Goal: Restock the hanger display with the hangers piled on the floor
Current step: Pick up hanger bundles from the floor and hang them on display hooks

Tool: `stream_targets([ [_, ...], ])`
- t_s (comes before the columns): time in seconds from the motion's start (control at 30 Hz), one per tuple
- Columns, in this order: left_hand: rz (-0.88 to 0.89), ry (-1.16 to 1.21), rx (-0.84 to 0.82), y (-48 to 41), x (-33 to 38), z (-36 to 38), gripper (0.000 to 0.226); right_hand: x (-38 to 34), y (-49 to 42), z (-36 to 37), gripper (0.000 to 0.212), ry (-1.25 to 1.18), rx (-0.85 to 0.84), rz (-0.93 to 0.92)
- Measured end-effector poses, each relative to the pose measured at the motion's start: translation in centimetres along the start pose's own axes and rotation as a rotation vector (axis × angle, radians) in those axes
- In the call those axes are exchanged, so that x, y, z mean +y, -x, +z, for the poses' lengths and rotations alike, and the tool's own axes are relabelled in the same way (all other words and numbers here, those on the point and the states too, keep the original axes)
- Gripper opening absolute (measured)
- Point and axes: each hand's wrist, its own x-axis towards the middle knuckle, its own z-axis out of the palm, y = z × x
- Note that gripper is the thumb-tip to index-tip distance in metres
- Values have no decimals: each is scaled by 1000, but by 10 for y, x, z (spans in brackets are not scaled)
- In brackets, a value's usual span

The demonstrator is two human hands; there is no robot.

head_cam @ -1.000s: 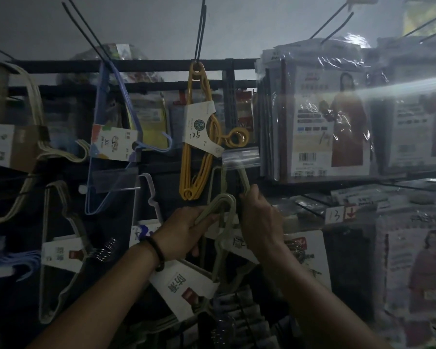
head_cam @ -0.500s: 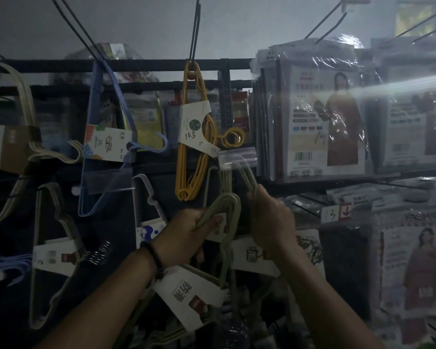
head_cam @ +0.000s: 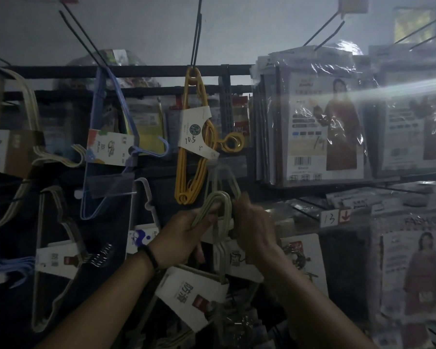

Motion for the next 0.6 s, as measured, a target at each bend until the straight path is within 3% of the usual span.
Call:
stream_targets([
  [0.13,-48,-38,15,1,-11,-3,32,-6,-13,4,19,-227,-173,114],
  [0.27,-129,-43,85,7,-17,-4,23,-3,-30,20,14,-106,-272,71],
  [0.43,-205,19,162,16,-21,-9,24,-3,-50,48,26,153,-330,83],
  [0.6,-203,57,194,20,-30,-9,26,15,-71,70,29,205,-391,62],
])
